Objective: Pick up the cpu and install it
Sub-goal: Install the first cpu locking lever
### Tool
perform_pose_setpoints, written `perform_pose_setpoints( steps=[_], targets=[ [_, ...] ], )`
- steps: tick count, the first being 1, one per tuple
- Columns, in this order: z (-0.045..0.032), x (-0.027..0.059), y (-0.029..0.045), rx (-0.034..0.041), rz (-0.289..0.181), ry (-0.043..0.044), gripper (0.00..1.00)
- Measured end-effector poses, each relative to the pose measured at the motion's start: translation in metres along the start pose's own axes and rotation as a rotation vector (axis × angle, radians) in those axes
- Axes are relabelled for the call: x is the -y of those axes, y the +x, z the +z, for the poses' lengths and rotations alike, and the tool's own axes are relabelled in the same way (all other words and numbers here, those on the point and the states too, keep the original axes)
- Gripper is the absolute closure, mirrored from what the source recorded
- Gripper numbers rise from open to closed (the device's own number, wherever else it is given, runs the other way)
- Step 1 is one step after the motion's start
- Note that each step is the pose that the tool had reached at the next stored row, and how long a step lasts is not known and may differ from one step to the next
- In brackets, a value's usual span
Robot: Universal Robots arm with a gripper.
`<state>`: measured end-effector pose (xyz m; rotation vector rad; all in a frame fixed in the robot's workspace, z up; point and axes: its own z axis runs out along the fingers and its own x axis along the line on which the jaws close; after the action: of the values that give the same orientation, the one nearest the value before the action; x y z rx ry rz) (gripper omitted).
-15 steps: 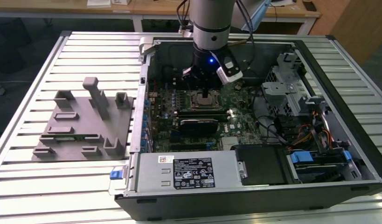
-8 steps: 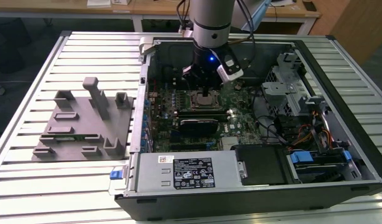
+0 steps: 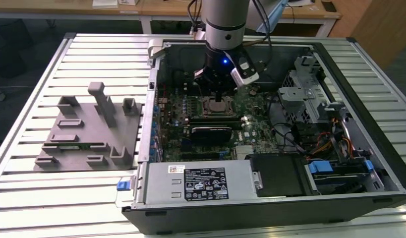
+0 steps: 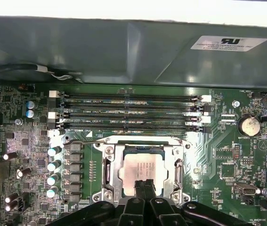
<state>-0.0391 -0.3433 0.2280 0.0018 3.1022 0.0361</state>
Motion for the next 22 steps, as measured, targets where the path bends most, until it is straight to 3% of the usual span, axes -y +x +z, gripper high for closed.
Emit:
perform_pose_setpoints(
  steps=[10, 22],
  targets=[
    [-0.0001, 0.0, 0.0013, -0.0001, 0.0, 0.0002, 0.89],
    [-0.0013, 0.0, 0.0311, 0.0011, 0.0, 0.0001, 0.89]
  ],
)
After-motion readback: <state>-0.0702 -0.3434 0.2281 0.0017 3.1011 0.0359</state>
